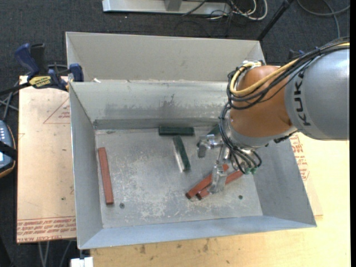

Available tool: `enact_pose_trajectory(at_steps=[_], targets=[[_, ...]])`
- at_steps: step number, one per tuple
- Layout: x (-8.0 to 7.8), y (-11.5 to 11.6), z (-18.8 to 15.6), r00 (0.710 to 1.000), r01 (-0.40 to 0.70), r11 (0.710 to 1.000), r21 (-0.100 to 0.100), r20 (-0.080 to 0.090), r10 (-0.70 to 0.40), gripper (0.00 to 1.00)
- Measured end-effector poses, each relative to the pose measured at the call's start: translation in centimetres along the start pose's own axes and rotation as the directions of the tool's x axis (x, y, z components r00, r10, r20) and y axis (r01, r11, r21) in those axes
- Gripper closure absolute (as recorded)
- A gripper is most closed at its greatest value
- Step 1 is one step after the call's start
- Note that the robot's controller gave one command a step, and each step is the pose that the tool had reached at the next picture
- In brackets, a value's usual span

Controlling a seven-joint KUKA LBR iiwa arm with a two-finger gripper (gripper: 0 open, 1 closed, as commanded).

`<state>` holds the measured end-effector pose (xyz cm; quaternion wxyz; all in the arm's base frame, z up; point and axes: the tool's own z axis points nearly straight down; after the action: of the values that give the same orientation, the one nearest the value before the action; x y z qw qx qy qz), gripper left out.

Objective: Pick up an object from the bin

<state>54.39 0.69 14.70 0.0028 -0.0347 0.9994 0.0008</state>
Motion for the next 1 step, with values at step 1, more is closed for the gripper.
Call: enact_pose_trajectory(at_steps=[1], targets=[[0.5,-1.48,3.09,0.98,0.197,0.98,-0.001,-0.008,-0.197,0.0]])
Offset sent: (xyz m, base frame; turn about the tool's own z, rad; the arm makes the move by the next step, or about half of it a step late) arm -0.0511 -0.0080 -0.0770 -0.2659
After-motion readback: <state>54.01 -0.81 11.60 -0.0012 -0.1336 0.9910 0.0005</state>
